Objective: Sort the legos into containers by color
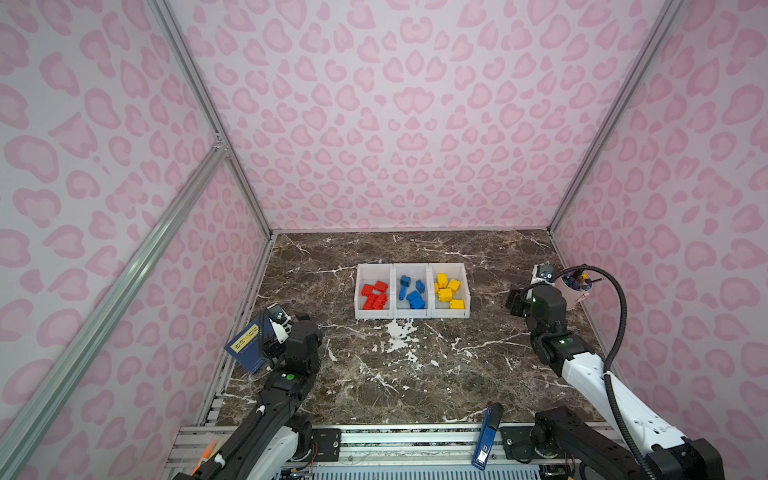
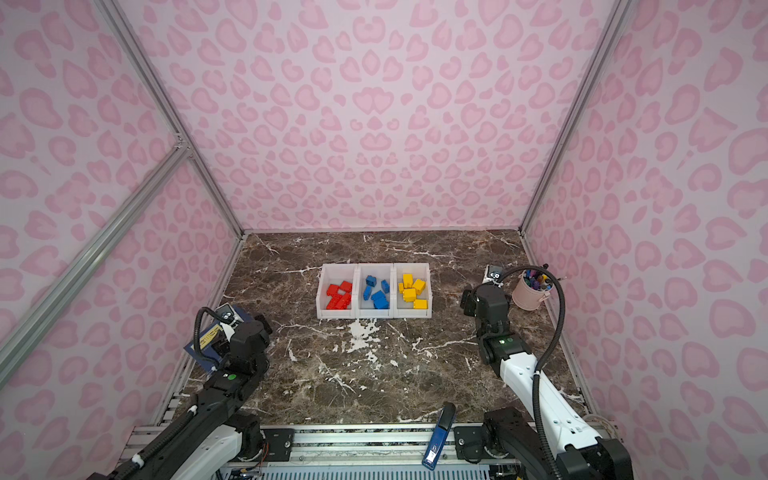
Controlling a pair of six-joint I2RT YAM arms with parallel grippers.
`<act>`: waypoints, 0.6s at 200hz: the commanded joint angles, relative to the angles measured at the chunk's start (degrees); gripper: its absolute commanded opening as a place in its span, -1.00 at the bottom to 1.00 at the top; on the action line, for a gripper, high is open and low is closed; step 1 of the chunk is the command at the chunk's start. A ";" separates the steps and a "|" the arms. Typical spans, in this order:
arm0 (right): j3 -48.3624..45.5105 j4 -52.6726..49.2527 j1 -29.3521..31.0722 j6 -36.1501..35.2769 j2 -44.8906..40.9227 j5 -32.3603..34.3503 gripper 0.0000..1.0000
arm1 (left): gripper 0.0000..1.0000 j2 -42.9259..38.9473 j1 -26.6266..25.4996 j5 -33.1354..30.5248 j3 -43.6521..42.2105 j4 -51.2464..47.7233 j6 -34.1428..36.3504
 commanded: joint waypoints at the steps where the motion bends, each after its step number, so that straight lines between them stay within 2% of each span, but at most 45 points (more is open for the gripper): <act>1: -6.44 14.39 -1.96 -3.20 0.99 1.77 0.97 | 0.84 6.01 5.18 9.03 -0.38 11.00 0.07; 8: -9.43 19.95 -2.70 -4.43 2.20 1.36 0.97 | 0.86 8.72 7.10 12.59 -0.52 14.23 -0.41; 11: -10.52 22.65 -3.00 -4.69 2.96 1.14 0.97 | 0.99 10.13 7.64 14.04 -0.77 16.27 -0.44; 20: -13.17 28.89 -4.21 -4.44 5.56 0.49 0.98 | 0.94 13.76 9.16 16.85 1.34 16.87 0.48; 47: -12.95 38.75 -6.06 -3.56 17.90 -1.32 0.99 | 0.94 24.01 9.52 22.88 6.14 25.06 11.51; 56: -11.44 39.81 -6.12 -4.81 19.89 -2.11 1.00 | 0.94 26.53 9.64 25.03 7.50 26.75 13.75; 69: -7.86 36.06 -6.15 -6.88 22.42 -2.15 1.00 | 0.94 29.01 9.85 27.57 8.19 30.44 15.84; 83: -7.26 38.05 -6.14 -9.88 24.51 -3.38 1.00 | 0.95 31.02 10.64 30.71 7.64 35.10 14.72; 96: -11.52 50.06 -6.91 -10.25 29.09 -4.71 1.00 | 0.94 35.12 10.74 33.13 5.34 42.72 15.34; 106: -14.17 65.06 -7.27 -10.37 35.17 -3.39 1.00 | 0.94 35.68 11.32 35.70 4.21 44.79 15.73; 120: -11.34 50.34 -7.37 -9.21 30.59 -4.10 1.00 | 0.94 36.28 11.74 38.28 4.02 45.76 16.18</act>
